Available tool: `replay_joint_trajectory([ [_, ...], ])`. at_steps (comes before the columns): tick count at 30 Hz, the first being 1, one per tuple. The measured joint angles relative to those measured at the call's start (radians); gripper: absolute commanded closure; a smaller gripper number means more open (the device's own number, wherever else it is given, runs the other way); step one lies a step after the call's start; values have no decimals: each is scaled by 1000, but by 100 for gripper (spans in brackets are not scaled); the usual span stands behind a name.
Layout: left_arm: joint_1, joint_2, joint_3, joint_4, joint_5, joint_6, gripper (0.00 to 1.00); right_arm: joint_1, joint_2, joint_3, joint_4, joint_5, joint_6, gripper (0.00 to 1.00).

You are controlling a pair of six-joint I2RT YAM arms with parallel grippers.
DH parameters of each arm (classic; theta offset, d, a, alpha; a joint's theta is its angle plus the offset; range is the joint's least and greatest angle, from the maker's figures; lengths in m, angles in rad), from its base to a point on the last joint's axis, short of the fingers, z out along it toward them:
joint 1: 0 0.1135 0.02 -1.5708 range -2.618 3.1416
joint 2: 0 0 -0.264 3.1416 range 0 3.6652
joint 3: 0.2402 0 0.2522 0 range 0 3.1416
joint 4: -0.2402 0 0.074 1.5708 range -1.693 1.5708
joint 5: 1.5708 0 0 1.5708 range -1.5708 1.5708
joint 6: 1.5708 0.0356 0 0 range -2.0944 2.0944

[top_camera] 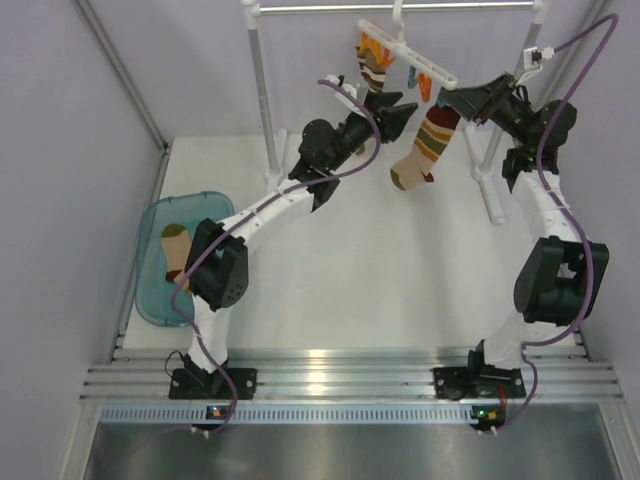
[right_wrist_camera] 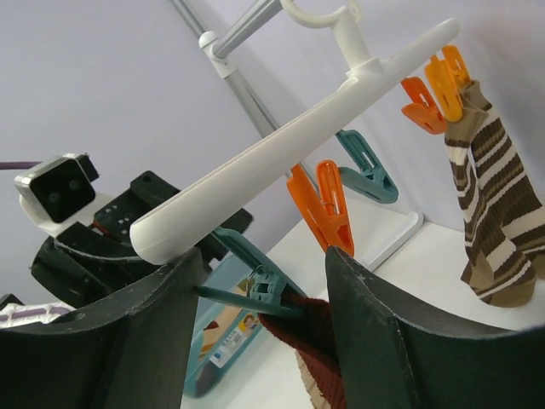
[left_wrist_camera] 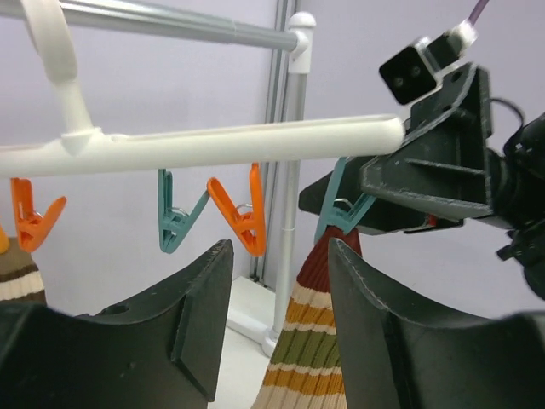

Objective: Clip the socks to the hanger
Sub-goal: Open the clamp at the hanger.

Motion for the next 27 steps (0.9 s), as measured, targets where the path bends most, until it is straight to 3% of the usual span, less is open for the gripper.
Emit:
replay_joint_trajectory([
  [11,-2,218,145,26,10,-14,44,0,0,0,-71,4,-58,41],
  [27,-2,241,196,99,-8,-11,45,13,-11,-5,-18,-47,-16,41],
])
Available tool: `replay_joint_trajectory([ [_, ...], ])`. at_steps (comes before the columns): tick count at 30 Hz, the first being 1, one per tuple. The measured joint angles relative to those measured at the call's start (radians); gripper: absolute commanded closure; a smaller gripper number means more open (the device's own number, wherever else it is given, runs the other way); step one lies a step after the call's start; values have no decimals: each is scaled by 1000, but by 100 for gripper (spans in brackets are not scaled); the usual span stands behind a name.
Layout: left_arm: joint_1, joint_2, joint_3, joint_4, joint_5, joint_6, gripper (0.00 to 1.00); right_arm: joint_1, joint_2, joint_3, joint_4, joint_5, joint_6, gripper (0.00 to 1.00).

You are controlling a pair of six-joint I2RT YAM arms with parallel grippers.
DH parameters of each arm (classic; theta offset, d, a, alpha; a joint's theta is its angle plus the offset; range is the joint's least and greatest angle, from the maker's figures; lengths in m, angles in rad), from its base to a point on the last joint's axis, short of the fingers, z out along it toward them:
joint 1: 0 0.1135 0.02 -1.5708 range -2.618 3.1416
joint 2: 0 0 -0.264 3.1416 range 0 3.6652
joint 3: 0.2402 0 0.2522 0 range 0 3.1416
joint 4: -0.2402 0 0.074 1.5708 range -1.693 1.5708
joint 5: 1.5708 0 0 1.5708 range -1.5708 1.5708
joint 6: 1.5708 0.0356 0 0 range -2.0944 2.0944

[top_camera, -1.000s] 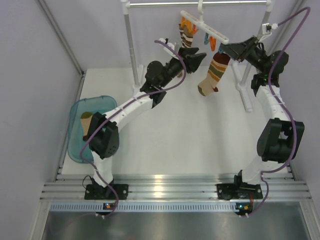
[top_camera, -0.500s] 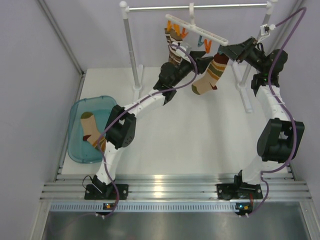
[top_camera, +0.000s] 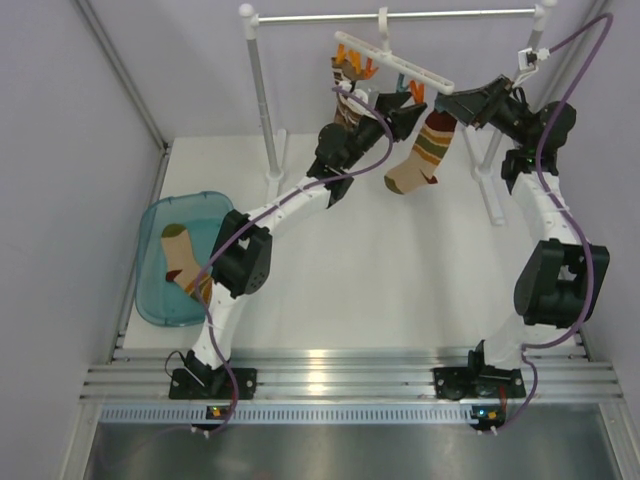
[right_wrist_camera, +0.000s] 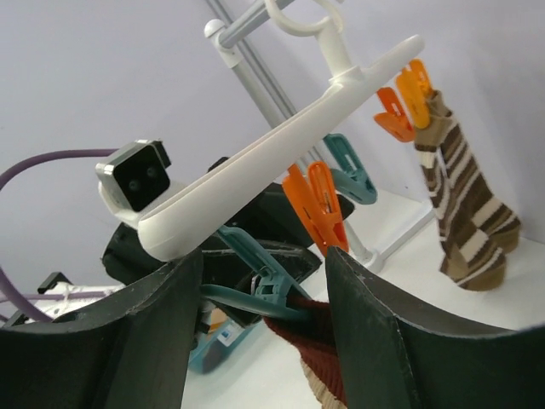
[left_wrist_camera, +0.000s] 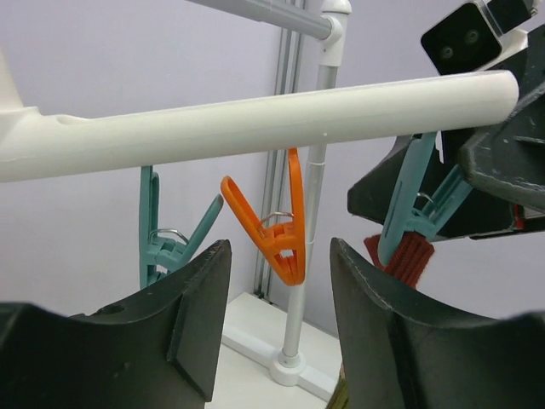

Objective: Clip the socks to the hanger
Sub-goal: Open the clamp at the hanger.

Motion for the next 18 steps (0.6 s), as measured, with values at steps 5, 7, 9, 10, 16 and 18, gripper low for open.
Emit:
replay_joint_trajectory([
  [5,0,9,34,0,-10,8,53,14,-36,-24,45,-49,28,34],
  [7,1,17,51,0,-12,11,58,16,-53,-31,66,-73,37,23],
  [9,2,24,61,0,-14,10,65,16,-66,-38,87,-93,52,17],
  [10,3,29,68,0,-13,10,66,14,-69,-38,100,-98,58,15],
  [16,9,32,69,-1,-14,3,71,-32,-71,-37,144,-113,103,14],
  [18,11,32,69,-1,-11,-8,72,-70,-68,-23,150,-108,113,14],
])
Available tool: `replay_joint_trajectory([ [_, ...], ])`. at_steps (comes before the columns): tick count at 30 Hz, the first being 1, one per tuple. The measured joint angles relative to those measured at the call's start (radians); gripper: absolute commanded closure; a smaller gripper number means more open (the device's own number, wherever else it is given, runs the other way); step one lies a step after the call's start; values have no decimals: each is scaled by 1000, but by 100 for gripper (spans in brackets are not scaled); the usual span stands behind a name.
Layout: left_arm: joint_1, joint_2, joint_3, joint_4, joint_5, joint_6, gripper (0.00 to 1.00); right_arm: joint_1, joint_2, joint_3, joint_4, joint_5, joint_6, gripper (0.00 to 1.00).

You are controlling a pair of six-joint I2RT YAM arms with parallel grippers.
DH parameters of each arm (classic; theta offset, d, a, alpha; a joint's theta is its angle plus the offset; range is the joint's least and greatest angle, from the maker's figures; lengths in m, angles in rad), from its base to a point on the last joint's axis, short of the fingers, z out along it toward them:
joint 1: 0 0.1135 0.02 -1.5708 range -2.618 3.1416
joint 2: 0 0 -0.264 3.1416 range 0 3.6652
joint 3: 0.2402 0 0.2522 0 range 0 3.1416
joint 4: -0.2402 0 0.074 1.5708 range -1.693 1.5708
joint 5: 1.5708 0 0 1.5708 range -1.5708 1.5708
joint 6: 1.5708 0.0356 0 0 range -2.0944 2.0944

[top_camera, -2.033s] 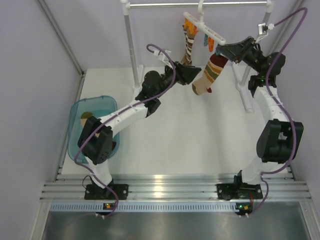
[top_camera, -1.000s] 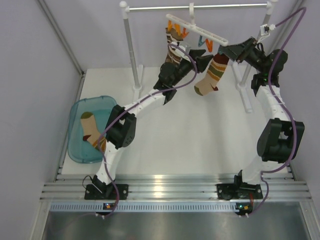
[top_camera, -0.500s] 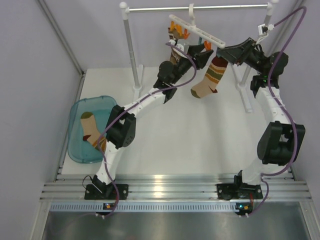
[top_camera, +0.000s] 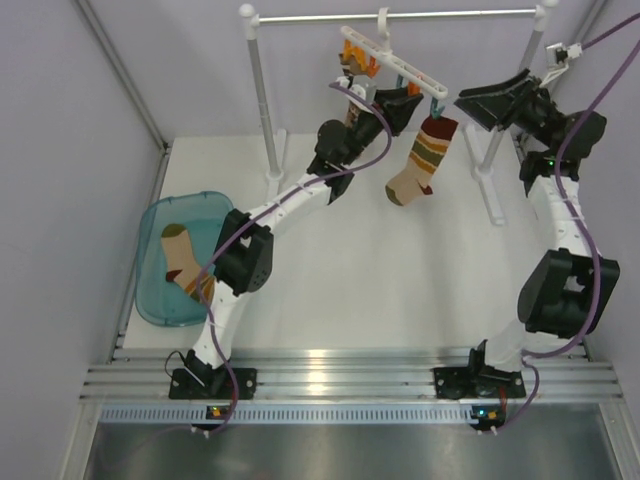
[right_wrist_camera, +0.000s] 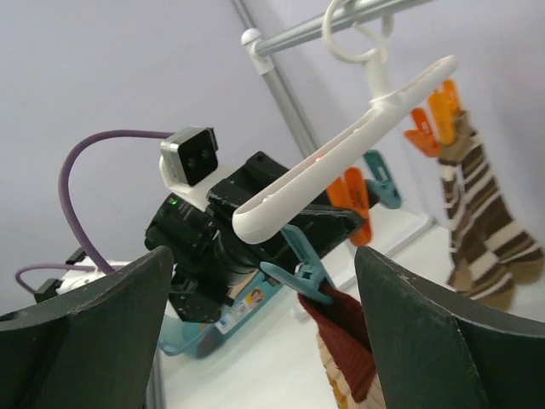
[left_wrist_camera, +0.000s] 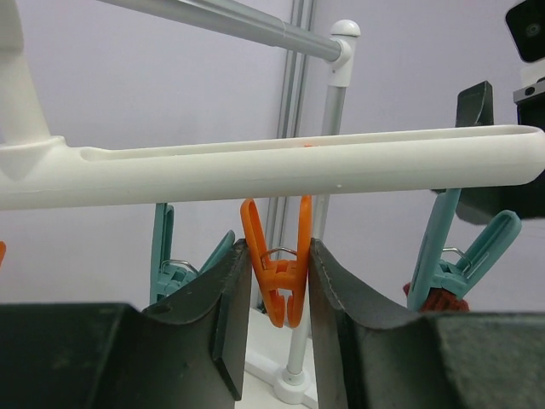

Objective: Clip the socks to the hanger
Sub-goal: Open the clamp at the hanger.

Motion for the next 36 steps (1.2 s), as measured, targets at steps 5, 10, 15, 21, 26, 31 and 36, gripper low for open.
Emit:
replay_joint_trajectory([
  [5,8,0,0,0,24,-27,72,-93,33,77,19,22,6,18],
  [10,17,0,0,0,60,-55,72,-110,85,119,23,40,-25,30],
  [15,24,0,0,1,100,-81,73,-79,167,149,5,48,-98,43],
  [21,34,0,0,1,138,-104,74,-17,259,188,-45,77,-202,47],
  [26,44,0,0,1,188,-115,75,34,328,239,31,61,-173,44],
  [31,64,0,0,1,251,-152,75,62,368,274,98,16,-131,40],
  [36,85,0,18,-3,311,-187,76,75,375,306,149,-22,-104,39],
])
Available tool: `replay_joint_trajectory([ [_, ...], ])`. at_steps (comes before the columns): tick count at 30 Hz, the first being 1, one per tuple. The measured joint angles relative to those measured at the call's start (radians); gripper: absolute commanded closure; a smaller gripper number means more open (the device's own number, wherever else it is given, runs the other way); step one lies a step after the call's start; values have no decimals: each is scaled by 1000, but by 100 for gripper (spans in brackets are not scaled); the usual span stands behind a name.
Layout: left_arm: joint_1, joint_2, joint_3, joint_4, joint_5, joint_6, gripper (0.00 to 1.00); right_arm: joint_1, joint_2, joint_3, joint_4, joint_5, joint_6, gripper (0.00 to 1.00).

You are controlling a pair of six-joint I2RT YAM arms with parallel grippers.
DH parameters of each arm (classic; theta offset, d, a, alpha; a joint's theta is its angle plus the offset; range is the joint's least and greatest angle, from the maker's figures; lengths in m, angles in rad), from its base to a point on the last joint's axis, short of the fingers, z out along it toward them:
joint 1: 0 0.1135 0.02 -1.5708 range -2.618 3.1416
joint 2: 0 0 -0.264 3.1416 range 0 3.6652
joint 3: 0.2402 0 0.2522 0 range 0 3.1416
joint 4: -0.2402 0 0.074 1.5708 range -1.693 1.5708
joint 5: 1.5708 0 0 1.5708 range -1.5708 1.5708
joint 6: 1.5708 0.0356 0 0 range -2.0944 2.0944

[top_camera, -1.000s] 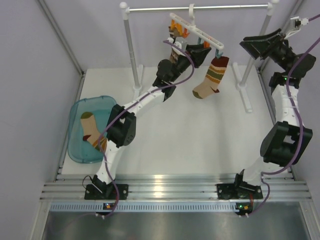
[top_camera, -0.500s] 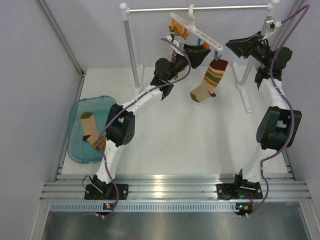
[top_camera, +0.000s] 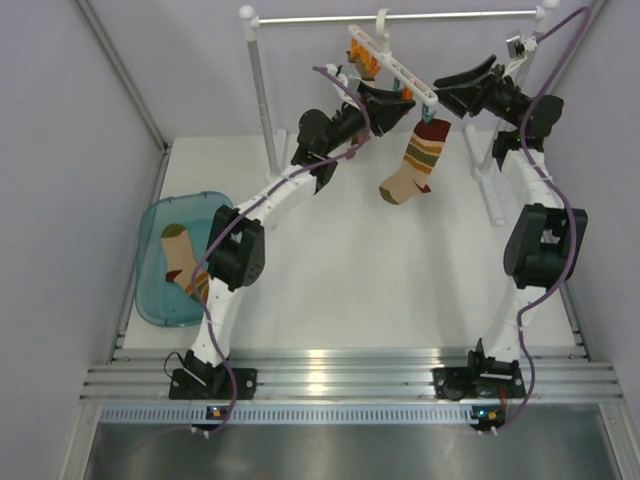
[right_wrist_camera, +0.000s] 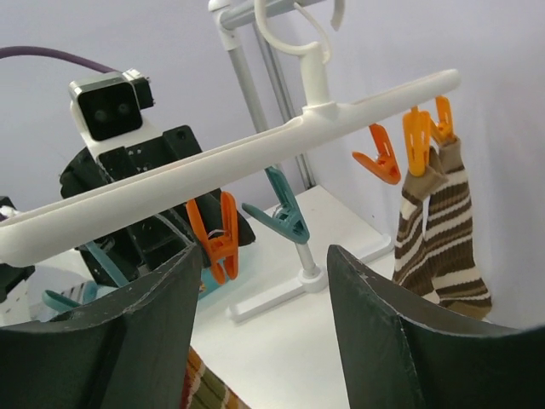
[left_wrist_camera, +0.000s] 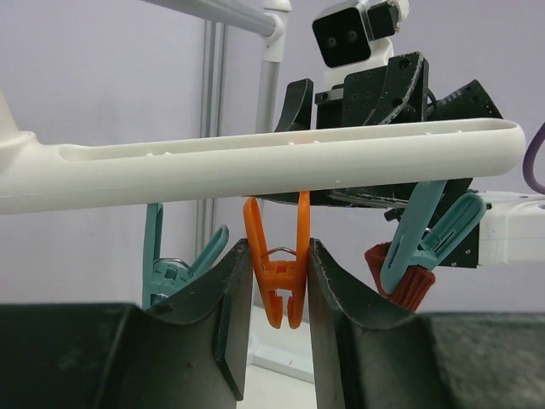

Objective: Clip the socks to the hanger
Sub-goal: Open the clamp at the hanger.

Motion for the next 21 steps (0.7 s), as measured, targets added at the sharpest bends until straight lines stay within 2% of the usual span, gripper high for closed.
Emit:
replay_joint_trajectory([
  [5,6,0,19,1,42,-25,75,18,0,11,32,-26,10,39],
  [12,10,0,23,0,76,-45,75,53,2,11,52,-52,11,44],
  [21,14,0,24,1,119,-70,75,71,2,12,74,-66,11,42],
])
